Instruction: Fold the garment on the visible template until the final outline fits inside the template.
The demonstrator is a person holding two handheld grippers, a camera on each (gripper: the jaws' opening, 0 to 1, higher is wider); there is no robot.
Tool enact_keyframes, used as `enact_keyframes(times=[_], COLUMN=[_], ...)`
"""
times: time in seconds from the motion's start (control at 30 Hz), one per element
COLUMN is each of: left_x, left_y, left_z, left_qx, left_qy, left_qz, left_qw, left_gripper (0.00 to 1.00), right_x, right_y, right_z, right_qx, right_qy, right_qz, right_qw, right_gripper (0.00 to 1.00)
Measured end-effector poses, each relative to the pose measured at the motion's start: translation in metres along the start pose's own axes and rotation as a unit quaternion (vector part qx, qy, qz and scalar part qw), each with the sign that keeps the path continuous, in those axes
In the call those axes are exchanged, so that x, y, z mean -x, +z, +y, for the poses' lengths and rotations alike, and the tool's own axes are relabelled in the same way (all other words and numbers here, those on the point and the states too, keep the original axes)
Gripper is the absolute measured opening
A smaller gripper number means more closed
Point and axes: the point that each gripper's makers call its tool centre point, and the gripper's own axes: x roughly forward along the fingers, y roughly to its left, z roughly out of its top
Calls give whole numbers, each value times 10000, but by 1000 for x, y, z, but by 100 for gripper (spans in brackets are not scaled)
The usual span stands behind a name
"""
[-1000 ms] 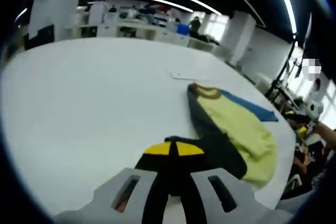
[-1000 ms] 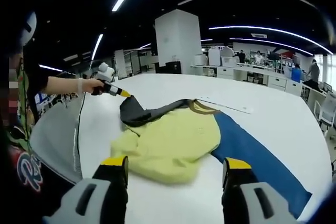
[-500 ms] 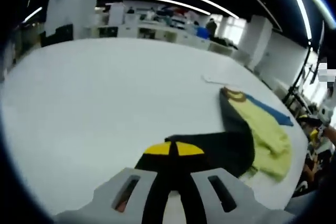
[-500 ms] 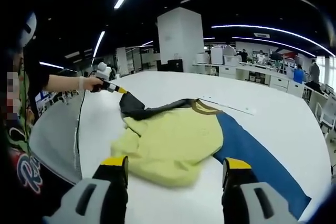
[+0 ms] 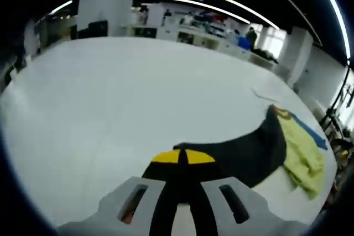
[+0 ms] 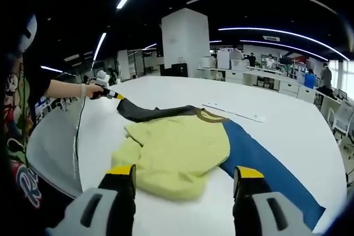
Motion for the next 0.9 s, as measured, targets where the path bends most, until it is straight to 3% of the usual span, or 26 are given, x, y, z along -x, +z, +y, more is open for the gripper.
enact_keyframes(times=[0.2,0.37,0.73,0.8,0.83,0.9], left_x=[-17,-40,-67,-68,-70,-71], left_y=[10,8,15,16,13,10], left_z=[29,50,62,66,65,69], left_qx=[221,254,119,469,501,314], left_qy=[240,413,529,622,510,647], left_qz=[-164,-53,33,-47,7,106], left_qw=[9993,9988,9985,9969,9974,9974], left_gripper=[0,0,0,0,0,0], right_x=[-5,-7,-11,-13,-14,-16], right_y=[-2,-6,-12,-12,-13,-15], right_z=[-3,-7,-14,-15,-15,-16], right_qx=[16,30,-18,-24,-12,-6], right_qy=[-54,-94,-188,-176,-168,-158], right_qz=[67,196,370,375,402,428], right_qw=[10000,9998,9991,9991,9990,9990], right_gripper=[72,72,72,72,71,71])
